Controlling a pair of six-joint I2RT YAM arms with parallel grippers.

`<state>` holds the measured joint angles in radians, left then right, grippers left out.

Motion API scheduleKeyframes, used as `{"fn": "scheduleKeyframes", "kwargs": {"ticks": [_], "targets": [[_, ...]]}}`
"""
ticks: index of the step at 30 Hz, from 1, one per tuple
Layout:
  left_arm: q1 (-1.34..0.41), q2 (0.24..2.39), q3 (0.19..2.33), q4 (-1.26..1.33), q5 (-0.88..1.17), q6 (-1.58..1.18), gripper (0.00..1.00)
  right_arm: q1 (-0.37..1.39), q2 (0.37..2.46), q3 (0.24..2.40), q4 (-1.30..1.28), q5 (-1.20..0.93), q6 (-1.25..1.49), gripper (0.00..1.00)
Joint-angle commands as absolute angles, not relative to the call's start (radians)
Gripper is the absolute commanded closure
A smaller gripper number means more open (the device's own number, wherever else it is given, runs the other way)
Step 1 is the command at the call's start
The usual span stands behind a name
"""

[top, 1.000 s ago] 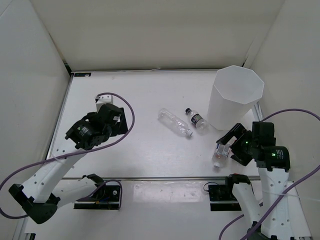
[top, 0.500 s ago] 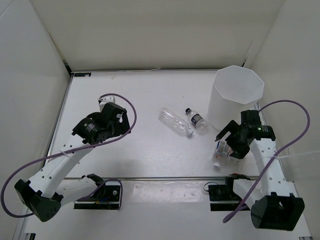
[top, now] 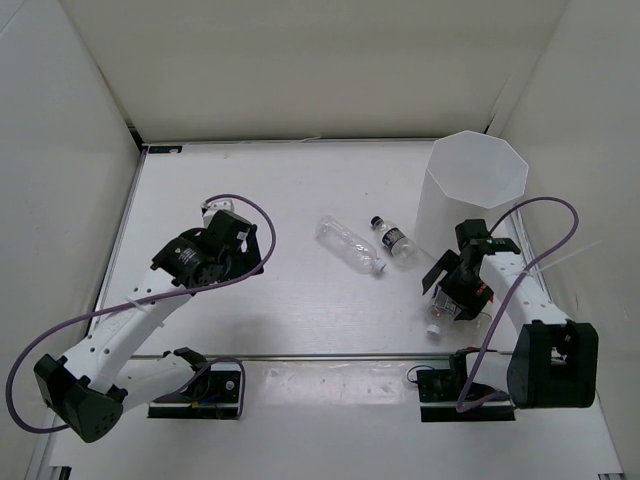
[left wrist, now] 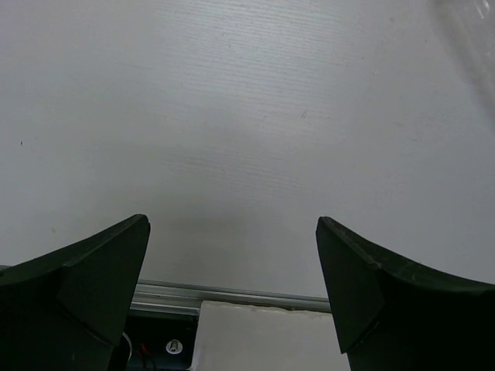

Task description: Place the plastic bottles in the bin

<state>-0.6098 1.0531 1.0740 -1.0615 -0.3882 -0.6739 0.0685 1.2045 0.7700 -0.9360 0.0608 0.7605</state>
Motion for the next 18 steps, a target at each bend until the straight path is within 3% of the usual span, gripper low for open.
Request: {"fn": "scheduleKeyframes", "kwargs": {"ticks": [1,7,8,13,18], "targets": [[-0.604,1.046,1.054,-1.057,-0.348,-0.707,0.0,0.074,1.255,0.781,-0.899,0.109,0.785,0.0],[-0.604,1.046,1.045,-1.057,-0.339,-0.727,0.0,0.083,1.281,0.732,-0.87,0.089,0.804,0.06],[-0.604,1.046,1.045,-1.057,-0.339,-0.727,0.0,0.083,1.281,0.723,-0.861,0.08,0.804,0.1],[-0.604,1.046,1.045,-1.057,-0.35,-0.727,0.0,0.083,1.25,0.689,-0.851,0.046,0.804,0.47],[-0.604,1.046,1.045,-1.046,-0.35,-0.718,0.0,0.112,1.191,0.689,-0.908,0.012,0.795,0.62]]}}
